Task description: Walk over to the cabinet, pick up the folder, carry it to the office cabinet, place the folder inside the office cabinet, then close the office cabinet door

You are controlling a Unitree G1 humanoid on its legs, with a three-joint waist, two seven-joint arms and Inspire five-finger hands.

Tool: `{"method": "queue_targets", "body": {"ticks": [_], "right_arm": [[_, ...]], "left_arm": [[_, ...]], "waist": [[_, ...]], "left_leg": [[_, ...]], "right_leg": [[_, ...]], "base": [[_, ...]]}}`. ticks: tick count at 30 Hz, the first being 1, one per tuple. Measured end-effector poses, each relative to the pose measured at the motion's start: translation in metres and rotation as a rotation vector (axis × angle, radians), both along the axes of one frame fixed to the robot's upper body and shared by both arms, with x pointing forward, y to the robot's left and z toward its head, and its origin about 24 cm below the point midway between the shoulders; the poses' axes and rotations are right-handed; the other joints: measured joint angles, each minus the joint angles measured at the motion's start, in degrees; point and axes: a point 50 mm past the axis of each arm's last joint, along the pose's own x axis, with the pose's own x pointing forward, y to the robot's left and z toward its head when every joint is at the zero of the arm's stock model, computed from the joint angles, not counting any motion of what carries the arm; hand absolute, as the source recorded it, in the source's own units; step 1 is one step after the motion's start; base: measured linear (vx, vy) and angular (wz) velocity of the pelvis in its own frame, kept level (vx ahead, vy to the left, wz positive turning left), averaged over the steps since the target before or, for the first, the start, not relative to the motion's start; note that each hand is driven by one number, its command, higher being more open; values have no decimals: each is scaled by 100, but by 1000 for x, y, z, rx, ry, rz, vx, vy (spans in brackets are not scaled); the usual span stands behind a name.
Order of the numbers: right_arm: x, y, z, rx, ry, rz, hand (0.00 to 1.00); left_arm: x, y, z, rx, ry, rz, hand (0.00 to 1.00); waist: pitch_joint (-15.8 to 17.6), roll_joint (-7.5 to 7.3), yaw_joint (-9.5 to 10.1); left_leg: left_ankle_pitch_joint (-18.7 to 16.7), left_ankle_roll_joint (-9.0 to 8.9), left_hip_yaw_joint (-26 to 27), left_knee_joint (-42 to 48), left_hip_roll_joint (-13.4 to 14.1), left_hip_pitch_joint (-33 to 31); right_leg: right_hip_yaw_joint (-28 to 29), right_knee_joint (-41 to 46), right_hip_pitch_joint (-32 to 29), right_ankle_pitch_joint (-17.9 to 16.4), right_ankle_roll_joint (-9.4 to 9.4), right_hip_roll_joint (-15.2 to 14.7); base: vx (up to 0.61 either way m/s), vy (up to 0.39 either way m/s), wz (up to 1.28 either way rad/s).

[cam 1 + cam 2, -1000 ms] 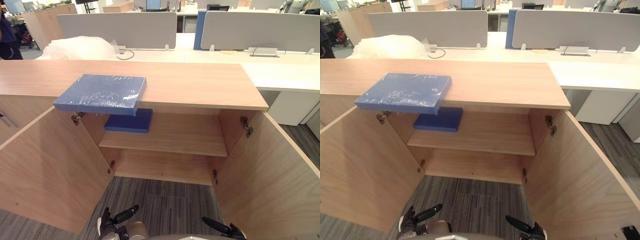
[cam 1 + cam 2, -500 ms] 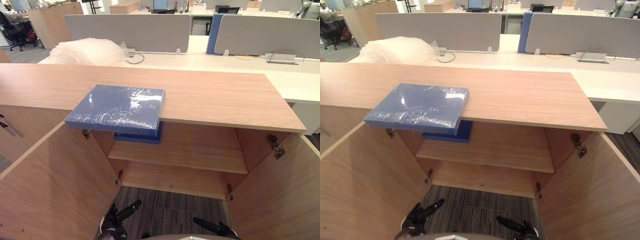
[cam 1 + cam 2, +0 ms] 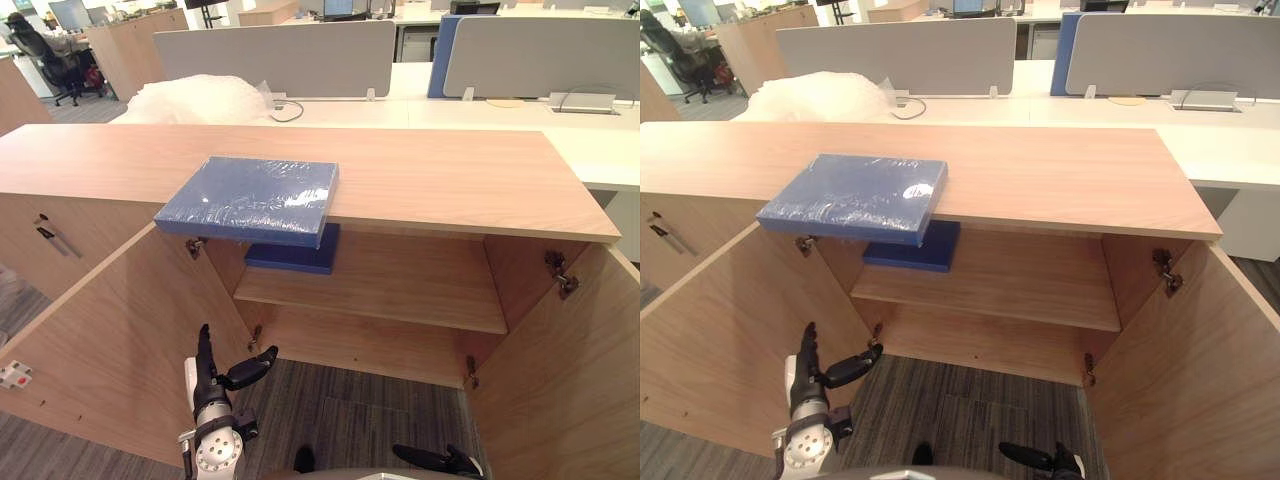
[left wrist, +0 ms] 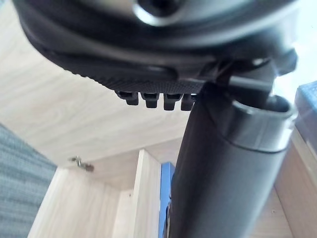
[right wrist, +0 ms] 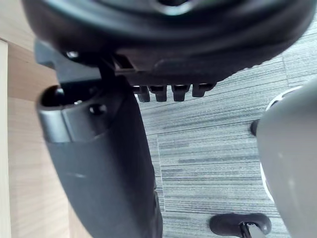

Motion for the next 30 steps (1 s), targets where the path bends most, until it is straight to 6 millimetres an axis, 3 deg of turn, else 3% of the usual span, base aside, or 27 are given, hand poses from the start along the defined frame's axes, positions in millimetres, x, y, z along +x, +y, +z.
{"method": "queue_targets", "body": {"ticks": [6, 9, 12, 22, 25, 30], "right_arm": [[-6, 17, -3, 13, 25, 20, 100], [-4, 19, -2, 13, 21, 19, 100], [-2, 20, -2, 12, 15, 21, 100], [-11, 2, -4, -60, 63, 81, 100], [-11, 0, -5, -66, 79, 110, 100], [-7, 0, -4, -56, 68, 128, 100]], "left_arm": [[-2, 13, 25, 214, -43, 118, 100], [1, 15, 41, 316, -92, 146, 100], [5, 16, 59, 423, -154, 170, 100], [24, 12, 108, 761, -299, 173, 100], [31, 13, 127, 903, -374, 119, 100], [35, 22, 132, 1060, -368, 23, 100]], "waist": [[-103, -392, 189], [-127, -430, 193], [-148, -401, 201], [-330, -19, 179], [-360, 0, 182], [-361, -19, 179]], "left_leg": [[23, 16, -117, 36, -51, -158], [28, 23, -114, 37, -32, -156], [27, 22, -97, 37, 2, -149], [-42, -70, -168, 0, 106, -249], [39, -145, -234, 0, 175, -270], [101, -132, -239, 1, 182, -245]], "right_leg": [[-86, -51, -18, 44, 86, -14], [-70, -72, -8, 136, 92, 2], [-40, -73, -17, 183, 64, 28], [129, -221, -127, 232, -84, 189], [139, -225, -152, 235, -140, 277], [153, -215, -131, 192, -166, 289]], "base": [[93, -19, 16], [75, 7, 5], [3, 16, -6], [-97, 14, -6], [-74, -13, 0], [21, -35, -2]]}}
